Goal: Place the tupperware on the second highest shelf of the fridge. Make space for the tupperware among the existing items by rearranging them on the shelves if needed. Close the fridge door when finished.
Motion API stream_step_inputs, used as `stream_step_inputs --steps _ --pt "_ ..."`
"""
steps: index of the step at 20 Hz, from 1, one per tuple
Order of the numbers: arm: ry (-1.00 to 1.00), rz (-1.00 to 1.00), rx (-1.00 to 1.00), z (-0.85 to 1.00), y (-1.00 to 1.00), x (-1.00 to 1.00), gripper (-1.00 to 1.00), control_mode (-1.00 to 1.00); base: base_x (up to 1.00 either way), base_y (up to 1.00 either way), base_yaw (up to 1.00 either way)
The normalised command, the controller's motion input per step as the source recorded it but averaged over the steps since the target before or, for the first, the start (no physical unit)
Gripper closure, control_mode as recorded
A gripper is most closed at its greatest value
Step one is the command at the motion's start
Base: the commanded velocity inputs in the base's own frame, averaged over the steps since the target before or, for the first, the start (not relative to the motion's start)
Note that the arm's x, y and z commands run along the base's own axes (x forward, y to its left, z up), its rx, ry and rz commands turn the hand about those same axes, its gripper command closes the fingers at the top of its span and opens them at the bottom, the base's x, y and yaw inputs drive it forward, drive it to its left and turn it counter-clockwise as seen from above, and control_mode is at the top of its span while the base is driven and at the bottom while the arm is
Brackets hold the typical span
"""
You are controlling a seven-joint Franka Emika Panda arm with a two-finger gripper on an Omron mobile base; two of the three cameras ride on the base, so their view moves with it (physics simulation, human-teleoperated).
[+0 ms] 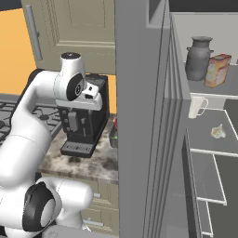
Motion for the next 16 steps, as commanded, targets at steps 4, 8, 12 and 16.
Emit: stream_step_inputs --steps 4,8,12,16 --pt "0.0 0.0 0.0 0.0 0.0 0.0 -1.0 -1.0 0.0 0.0 0.0" --pt "0.0 0.0 0.0 -0.02 0.0 -0.24 -1.0 -1.0 0.0 0.0 0.0" --pt "0.0 -0.1 0.0 -0.18 -0.34 -0.56 -1.0 -1.0 0.0 0.0 0.0" --pt "0.0 -0.41 0.0 -0.2 -0.61 -0.46 -1.0 -1.0 0.0 0.0 0.0"
